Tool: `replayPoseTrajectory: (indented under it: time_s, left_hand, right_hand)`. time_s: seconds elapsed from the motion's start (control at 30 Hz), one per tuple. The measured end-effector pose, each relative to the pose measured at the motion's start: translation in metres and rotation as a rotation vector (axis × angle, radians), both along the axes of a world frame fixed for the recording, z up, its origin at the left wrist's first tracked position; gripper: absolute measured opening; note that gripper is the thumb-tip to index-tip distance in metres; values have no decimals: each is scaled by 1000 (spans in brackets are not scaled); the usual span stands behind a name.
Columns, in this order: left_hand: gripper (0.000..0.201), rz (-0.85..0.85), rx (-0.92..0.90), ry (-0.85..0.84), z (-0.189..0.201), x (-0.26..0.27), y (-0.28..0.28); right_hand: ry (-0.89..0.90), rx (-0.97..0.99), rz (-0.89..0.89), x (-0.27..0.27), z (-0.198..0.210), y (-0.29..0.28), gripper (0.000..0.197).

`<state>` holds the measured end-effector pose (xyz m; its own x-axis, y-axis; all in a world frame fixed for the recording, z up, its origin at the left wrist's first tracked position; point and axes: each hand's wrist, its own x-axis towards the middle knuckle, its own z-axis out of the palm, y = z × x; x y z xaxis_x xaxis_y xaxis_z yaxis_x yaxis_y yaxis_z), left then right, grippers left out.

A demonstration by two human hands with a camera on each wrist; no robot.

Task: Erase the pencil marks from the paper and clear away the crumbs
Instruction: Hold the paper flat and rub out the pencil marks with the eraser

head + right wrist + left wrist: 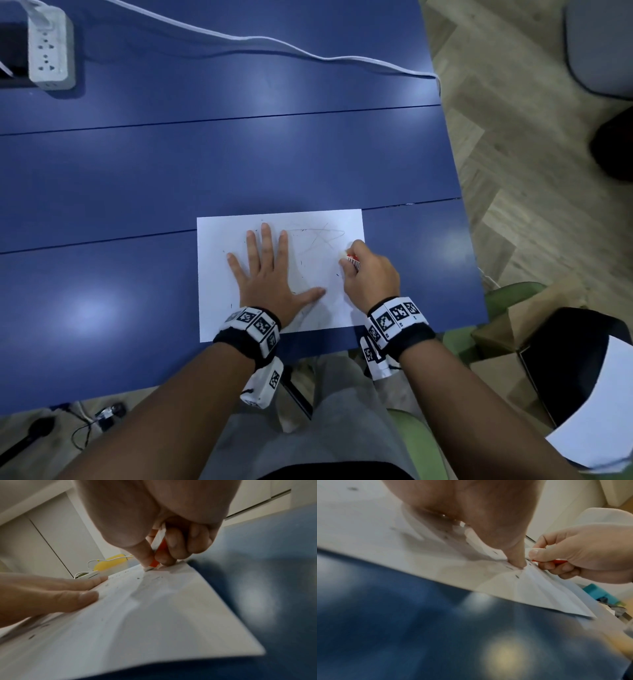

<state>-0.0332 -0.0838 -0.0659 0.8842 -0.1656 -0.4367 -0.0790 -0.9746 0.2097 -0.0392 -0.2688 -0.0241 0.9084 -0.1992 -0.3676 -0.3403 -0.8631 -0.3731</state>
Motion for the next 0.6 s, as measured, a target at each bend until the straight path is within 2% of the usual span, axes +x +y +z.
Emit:
replayPoseTrajectory:
  time_s: [0.2, 0.37, 0.6]
  left_hand:
    - [124, -49, 65, 7, 7, 5, 13]
    - [112, -133, 105, 5, 19, 8, 14]
    - [93, -164, 99, 5, 33, 5, 26]
  right_hand:
    - [3, -24, 10, 2, -1, 2, 11]
    - [-31, -29, 18, 5, -1, 2, 8]
    - [-111, 0, -6, 2, -13, 12, 8]
